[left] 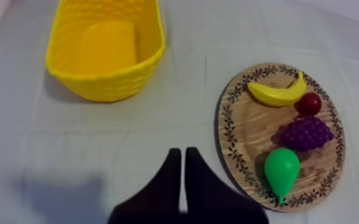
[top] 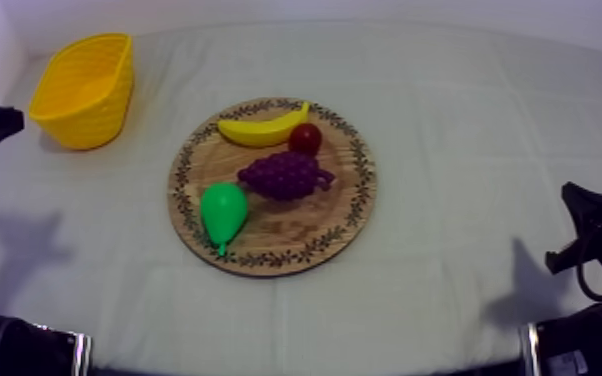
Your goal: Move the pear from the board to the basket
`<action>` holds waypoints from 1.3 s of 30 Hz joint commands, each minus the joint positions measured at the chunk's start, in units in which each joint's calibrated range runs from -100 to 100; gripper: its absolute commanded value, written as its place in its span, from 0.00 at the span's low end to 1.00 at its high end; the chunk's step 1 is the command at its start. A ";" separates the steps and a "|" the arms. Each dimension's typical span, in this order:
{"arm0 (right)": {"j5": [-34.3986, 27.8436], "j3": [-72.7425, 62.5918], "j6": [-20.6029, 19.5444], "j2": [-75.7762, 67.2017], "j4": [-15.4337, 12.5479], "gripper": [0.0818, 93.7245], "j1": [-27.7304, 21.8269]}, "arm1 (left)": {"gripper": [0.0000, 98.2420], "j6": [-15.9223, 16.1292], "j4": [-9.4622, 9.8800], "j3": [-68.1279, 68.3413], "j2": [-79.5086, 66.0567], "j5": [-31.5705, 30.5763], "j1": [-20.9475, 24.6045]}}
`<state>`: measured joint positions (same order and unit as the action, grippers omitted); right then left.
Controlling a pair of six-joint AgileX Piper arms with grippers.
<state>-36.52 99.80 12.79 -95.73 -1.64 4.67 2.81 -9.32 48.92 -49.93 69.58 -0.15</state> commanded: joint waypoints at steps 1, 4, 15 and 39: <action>-0.02 -0.02 -0.02 -0.03 0.01 0.00 0.00 | 0.00 -0.47 0.18 -5.66 5.24 4.30 -0.02; -0.02 -0.02 0.00 -0.03 0.01 0.00 0.00 | 0.00 -1.04 0.62 -8.04 9.52 7.14 -0.31; -0.02 -0.02 0.03 -0.03 0.01 0.00 0.00 | 0.00 -3.90 2.15 -13.55 18.63 12.76 -3.96; -0.02 -0.02 0.03 -0.03 0.01 0.00 0.00 | 0.00 -10.87 0.78 -25.70 40.98 13.10 -20.55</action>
<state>-36.52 99.80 12.79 -95.73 -1.64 4.67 -7.83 -8.57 23.99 -10.28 82.65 -19.75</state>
